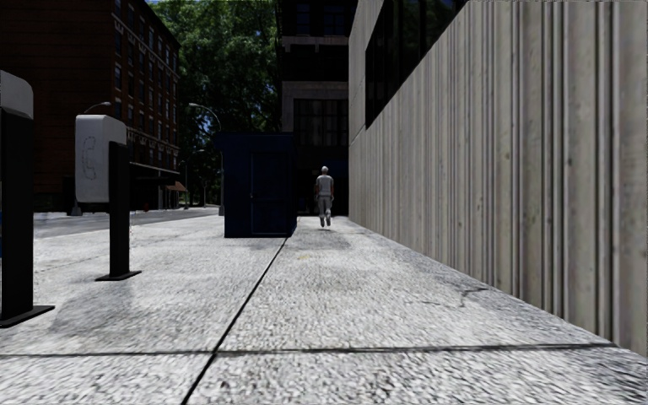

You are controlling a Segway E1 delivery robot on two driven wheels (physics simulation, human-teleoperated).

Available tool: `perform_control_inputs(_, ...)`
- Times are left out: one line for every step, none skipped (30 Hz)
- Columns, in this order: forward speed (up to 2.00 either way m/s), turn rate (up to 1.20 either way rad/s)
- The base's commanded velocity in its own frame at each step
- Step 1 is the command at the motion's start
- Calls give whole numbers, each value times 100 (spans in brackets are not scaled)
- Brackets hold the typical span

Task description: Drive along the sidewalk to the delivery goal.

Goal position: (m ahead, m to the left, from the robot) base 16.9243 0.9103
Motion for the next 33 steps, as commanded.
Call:
perform_control_inputs(200,0)
perform_control_inputs(200,0)
perform_control_inputs(200,0)
perform_control_inputs(200,0)
perform_control_inputs(200,0)
perform_control_inputs(200,0)
perform_control_inputs(200,0)
perform_control_inputs(200,0)
perform_control_inputs(200,0)
perform_control_inputs(200,0)
perform_control_inputs(200,0)
perform_control_inputs(200,0)
perform_control_inputs(200,0)
perform_control_inputs(200,0)
perform_control_inputs(200,0)
perform_control_inputs(200,0)
perform_control_inputs(200,0)
perform_control_inputs(200,0)
perform_control_inputs(200,0)
perform_control_inputs(200,0)
perform_control_inputs(200,0)
perform_control_inputs(200,0)
perform_control_inputs(200,0)
perform_control_inputs(200,0)
perform_control_inputs(200,0)
perform_control_inputs(200,0)
perform_control_inputs(200,0)
perform_control_inputs(200,0)
perform_control_inputs(200,0)
perform_control_inputs(200,0)
perform_control_inputs(200,0)
perform_control_inputs(200,0)
perform_control_inputs(200,0)
